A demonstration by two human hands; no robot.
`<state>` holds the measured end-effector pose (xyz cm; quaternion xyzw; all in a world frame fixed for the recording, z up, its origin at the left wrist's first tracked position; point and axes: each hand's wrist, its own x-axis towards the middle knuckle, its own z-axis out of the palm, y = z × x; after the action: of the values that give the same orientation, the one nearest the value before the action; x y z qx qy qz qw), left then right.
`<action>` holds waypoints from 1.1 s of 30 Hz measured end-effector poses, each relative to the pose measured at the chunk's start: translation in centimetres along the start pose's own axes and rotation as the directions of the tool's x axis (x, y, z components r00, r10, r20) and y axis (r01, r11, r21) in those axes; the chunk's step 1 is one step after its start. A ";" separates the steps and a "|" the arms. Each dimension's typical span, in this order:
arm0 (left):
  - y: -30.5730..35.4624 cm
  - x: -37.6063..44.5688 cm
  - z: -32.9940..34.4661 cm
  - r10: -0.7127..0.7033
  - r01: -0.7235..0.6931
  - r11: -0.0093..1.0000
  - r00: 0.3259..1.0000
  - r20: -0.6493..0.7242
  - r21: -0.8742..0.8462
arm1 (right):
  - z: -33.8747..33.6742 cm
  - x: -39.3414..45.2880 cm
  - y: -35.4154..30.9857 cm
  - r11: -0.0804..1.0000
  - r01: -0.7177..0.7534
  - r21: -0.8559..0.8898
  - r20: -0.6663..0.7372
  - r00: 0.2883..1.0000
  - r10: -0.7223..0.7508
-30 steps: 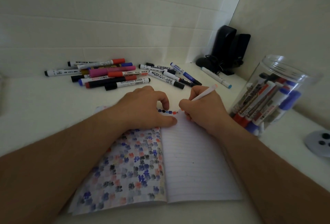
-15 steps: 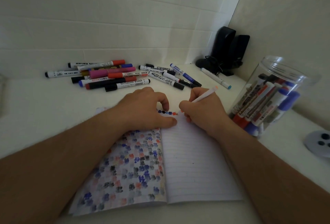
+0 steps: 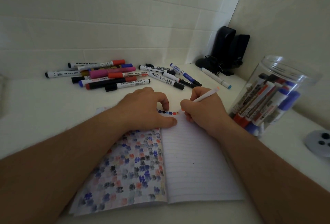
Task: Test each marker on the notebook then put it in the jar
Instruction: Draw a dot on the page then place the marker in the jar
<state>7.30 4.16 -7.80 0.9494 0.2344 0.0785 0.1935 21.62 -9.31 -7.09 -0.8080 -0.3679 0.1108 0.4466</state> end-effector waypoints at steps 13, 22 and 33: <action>0.3 -0.3 -0.2 -0.014 0.014 1.000 1.000 0.009 -0.002 | -0.2 -0.1 0.1 0.995 -0.034 0.098 -0.001 0.999 0.034; 0.4 -0.5 -0.4 -0.010 0.010 1.000 1.000 0.019 -0.023 | -0.3 0.2 0.0 0.991 -0.063 0.114 0.019 0.998 0.061; -0.3 -0.6 -0.7 0.007 -0.093 0.925 0.974 -0.228 -0.368 | -2.5 -0.3 0.4 0.672 -0.182 0.718 0.133 0.983 0.124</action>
<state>6.46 4.38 -7.34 0.8855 0.2106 0.2328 0.3426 22.84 -11.27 -6.05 -0.5879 -0.2406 0.3141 0.7056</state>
